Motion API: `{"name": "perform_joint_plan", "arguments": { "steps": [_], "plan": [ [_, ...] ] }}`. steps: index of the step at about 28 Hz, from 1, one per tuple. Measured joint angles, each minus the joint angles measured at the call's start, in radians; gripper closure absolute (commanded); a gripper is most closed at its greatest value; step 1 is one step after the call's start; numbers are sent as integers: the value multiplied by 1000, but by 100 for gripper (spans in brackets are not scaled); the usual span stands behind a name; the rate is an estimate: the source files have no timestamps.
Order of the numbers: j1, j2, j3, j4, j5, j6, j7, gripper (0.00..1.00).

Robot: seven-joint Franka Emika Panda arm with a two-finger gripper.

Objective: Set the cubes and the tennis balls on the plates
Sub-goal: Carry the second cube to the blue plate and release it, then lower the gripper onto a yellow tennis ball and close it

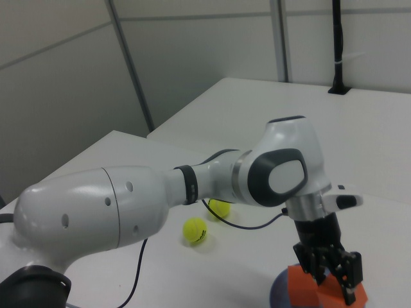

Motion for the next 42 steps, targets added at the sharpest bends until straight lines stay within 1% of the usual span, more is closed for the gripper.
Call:
{"name": "perform_joint_plan", "arguments": {
  "steps": [1,2,3,8,18,20,23,25,29,31,36,39,42],
  "plan": [
    [-2,2,0,0,0,1,0,36],
    [-3,7,0,-1,0,8,0,7],
    [-2,9,0,-1,0,15,0,0],
    [1,20,2,-5,0,50,1,0],
    [12,17,11,-5,4,57,2,0],
    [13,13,13,-3,18,59,2,0],
    [14,2,29,2,60,61,2,0],
    [14,-9,53,3,82,64,2,0],
    [17,-33,143,4,107,64,6,0],
    [28,-44,199,5,110,65,22,0],
    [84,-52,277,6,110,67,43,0],
    [121,-51,294,5,111,87,45,0],
    [168,-40,298,-1,112,161,46,0]
  ]
}}
